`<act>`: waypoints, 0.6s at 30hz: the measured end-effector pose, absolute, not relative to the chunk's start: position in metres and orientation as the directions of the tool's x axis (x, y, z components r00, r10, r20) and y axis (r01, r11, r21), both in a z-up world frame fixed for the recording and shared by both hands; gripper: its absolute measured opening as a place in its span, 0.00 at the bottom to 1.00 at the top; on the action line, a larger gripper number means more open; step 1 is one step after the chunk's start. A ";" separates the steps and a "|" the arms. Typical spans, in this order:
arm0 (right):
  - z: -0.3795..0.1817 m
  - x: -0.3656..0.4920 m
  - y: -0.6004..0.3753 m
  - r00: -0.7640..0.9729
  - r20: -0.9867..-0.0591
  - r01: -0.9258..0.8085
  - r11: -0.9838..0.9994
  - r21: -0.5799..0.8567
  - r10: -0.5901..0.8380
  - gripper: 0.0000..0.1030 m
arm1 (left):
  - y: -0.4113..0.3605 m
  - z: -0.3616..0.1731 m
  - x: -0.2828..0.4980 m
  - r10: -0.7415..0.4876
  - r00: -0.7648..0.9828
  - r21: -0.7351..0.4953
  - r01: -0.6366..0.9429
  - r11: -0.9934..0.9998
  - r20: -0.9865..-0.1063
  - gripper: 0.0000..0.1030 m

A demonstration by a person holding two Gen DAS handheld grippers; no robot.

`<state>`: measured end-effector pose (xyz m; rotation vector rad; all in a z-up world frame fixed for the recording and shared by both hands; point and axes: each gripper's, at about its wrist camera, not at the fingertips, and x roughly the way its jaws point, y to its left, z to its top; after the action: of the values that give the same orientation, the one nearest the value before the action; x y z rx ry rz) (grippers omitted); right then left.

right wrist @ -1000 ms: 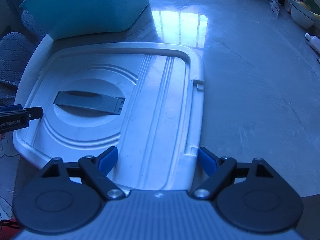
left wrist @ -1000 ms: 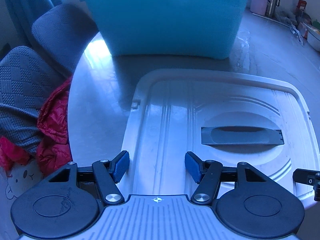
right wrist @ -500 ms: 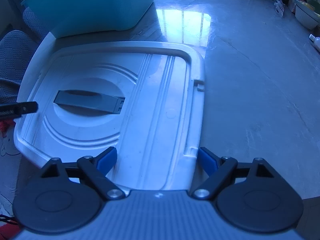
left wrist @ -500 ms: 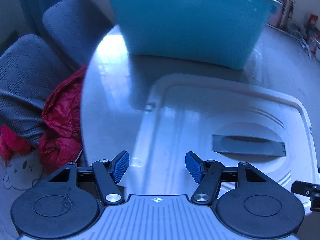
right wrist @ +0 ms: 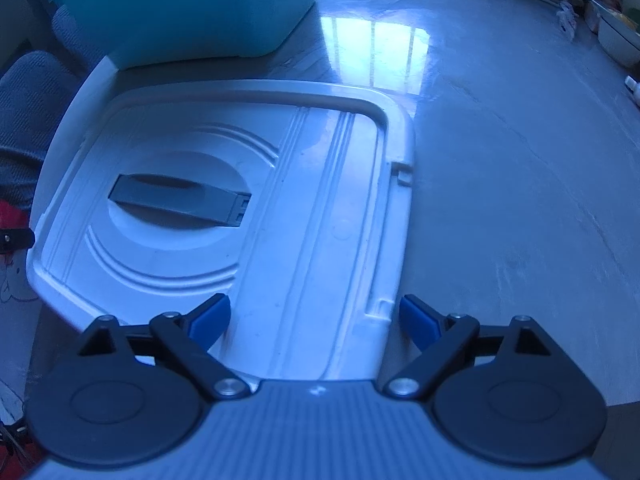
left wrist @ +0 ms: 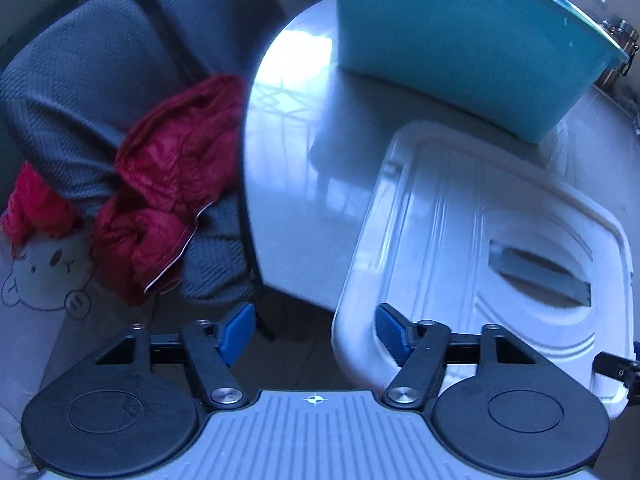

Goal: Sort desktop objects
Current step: 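Lift and tilt the white lid up with the left tool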

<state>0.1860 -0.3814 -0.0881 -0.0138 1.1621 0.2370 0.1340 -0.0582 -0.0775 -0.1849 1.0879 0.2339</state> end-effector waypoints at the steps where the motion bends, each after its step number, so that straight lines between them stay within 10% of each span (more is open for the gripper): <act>1: -0.087 0.186 -0.380 0.374 -0.910 -0.198 0.974 0.111 0.180 0.88 | -0.058 -0.079 0.131 0.099 0.439 -0.032 -0.280 0.959 -0.893 0.71; 18: -0.084 0.182 -0.385 0.369 -0.910 -0.223 0.969 0.109 0.188 0.89 | -0.054 -0.088 0.114 -0.101 0.461 -0.209 -0.191 0.959 -0.881 0.79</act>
<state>0.1818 -0.3850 -0.0838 -0.0344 1.1638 0.2640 0.1144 -0.0545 -0.0883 -0.2972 1.0943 0.0568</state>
